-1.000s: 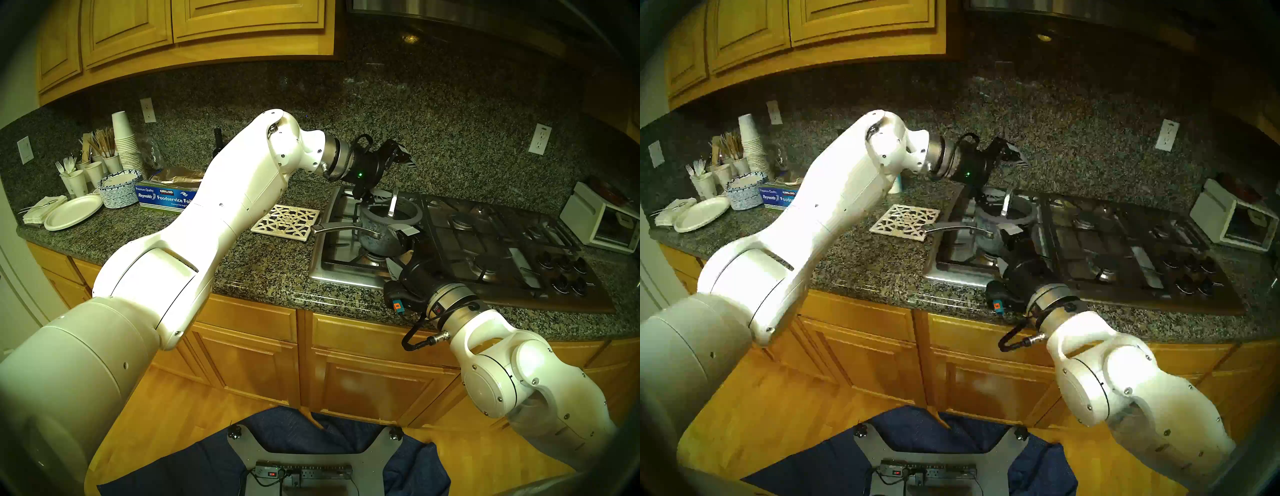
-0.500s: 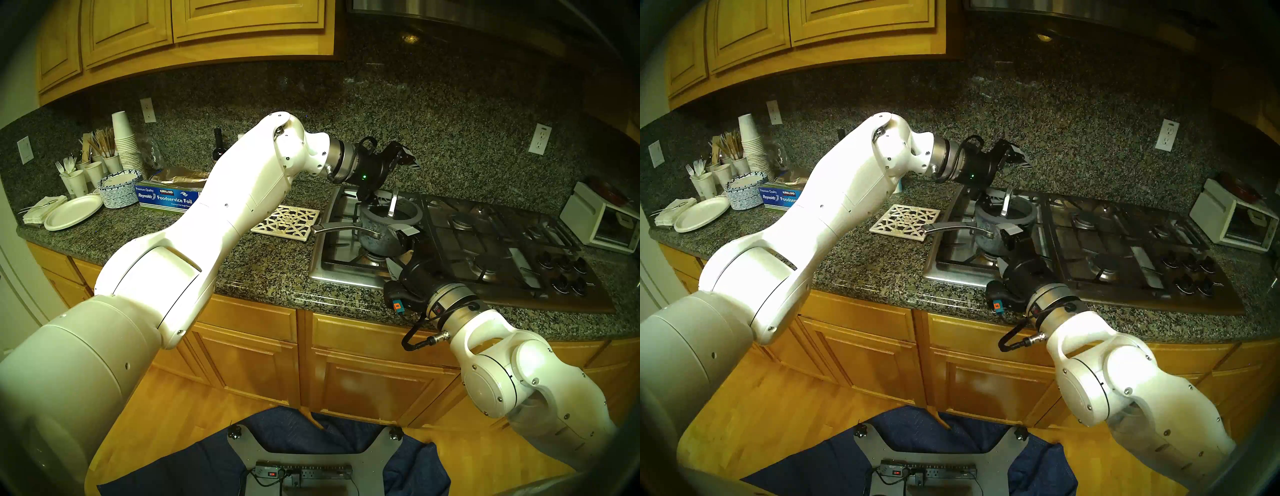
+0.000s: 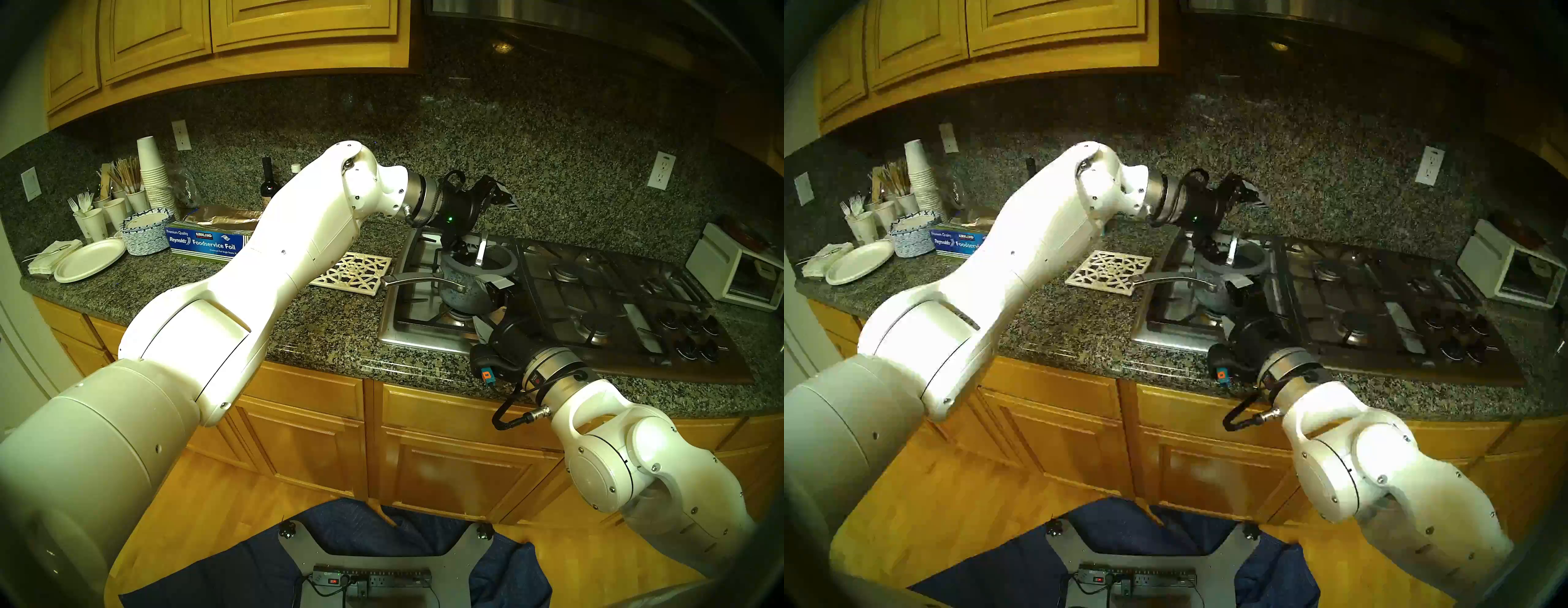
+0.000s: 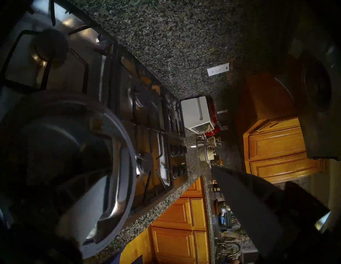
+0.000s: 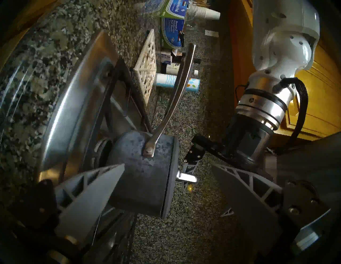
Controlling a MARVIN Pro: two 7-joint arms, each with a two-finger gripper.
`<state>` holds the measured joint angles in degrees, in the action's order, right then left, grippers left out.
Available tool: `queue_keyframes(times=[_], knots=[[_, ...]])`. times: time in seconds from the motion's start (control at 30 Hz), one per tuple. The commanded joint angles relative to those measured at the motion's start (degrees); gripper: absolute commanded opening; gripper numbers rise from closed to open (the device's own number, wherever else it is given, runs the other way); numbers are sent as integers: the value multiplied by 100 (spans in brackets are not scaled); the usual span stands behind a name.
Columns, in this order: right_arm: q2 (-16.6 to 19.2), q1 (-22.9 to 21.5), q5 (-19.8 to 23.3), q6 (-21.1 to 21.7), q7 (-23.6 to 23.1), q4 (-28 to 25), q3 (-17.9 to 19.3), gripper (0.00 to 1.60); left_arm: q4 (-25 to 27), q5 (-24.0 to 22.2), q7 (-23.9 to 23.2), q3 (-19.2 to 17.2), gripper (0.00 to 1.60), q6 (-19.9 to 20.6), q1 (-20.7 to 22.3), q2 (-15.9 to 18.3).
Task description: Pick up the pot, put it on the stove, take off the pot lid
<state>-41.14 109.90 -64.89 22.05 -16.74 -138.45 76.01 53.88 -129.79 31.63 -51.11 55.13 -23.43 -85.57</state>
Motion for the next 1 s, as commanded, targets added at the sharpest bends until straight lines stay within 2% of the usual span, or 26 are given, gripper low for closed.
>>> queue_keyframes(times=[0.0,0.03,0.1,0.37,0.97], knots=[[0,-79,-30,-4,106,-155,97,160,89,-50,-256,-27,36,-13,317,-37],[0,-79,-30,-4,106,-155,97,160,95,-54,-261,-19,19,-13,315,-27],[0,-79,-30,-4,106,-155,97,160,113,-65,-272,-7,0,-13,311,-6],[-1,-81,-30,-4,102,-155,95,160,201,-69,-305,-12,0,-13,314,71],[-6,-95,-31,-2,78,-155,82,160,487,-79,-237,-384,0,-13,640,200]])
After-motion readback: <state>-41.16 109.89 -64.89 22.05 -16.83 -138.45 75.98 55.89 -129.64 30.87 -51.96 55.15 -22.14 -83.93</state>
